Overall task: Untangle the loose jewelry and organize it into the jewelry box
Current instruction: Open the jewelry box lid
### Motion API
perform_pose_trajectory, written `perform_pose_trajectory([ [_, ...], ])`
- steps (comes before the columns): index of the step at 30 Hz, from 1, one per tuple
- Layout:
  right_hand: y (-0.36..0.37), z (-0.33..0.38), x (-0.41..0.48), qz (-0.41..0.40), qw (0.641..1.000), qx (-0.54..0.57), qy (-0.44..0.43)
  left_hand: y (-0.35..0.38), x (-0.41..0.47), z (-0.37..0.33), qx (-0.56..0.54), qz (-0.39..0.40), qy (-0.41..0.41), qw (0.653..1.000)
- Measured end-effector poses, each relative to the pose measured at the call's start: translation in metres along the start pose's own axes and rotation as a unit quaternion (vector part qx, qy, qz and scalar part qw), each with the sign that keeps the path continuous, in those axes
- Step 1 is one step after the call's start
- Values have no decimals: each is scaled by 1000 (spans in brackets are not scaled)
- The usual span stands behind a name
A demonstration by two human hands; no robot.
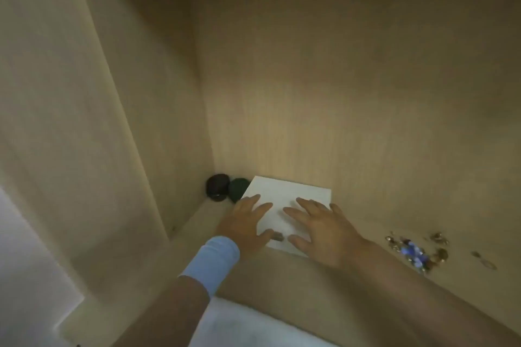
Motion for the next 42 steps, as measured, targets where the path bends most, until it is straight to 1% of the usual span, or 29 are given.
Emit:
perform_pose_trajectory([
  [2, 12, -1, 3, -7, 1000, -16, 8, 14, 1, 2, 14, -1, 9, 1000],
  [7, 37, 5, 6, -35, 998, -42, 26, 31, -3, 8, 47, -54, 37, 997],
  [11, 40, 3, 17, -58, 996, -19, 57, 31, -2, 9, 40, -80, 44, 995],
  [13, 44, 2, 20, -71, 995, -31, 70, 31, -4, 11, 17, -81, 47, 996],
  [15, 48, 3, 20, -84, 991, -67, 77, 26, -8, 16, -28, -103, 47, 993],
  [18, 52, 4, 20, -101, 986, -105, 85, 13, -20, 25, -116, -173, 25, 978],
  [20, 52, 3, 20, -115, 984, -103, 85, 9, -27, 32, -156, -223, -29, 962],
  [21, 52, 3, 20, -114, 985, -102, 82, 10, -28, 36, -179, -224, -67, 956],
  [22, 52, 2, 20, -109, 986, -100, 78, 16, -28, 37, -204, -201, -106, 952],
  [24, 51, 0, 19, -95, 989, -86, 72, 36, -24, 32, -226, -120, -171, 951],
  [25, 49, -1, 19, -92, 990, -76, 68, 44, -23, 27, -220, -94, -190, 952],
  [26, 46, -2, 19, -91, 991, -68, 64, 50, -22, 22, -211, -85, -205, 952],
  [28, 45, -6, 20, -91, 993, -56, 58, 51, -23, 15, -185, -95, -229, 951],
  [31, 43, -11, 21, -91, 994, -47, 46, 48, -24, 9, -132, -124, -238, 954],
  [35, 37, -17, 19, -101, 992, -56, 54, 42, -28, -6, -90, -160, -219, 958],
  [39, 39, -30, 15, -82, 994, -12, 68, 39, -25, -12, -75, -158, -220, 960],
  [42, 39, -34, 14, -86, 994, -12, 61, 39, -22, -13, -77, -156, -225, 959],
])
Point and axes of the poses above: each hand's wrist, its own x-axis towards the middle knuckle, its own y-axis out of the palm, z = x × y, the point moved 8 cm from there along x, towards the middle knuckle, and after that the axes turned 11 degrees about -y, right-handed, at the moved point
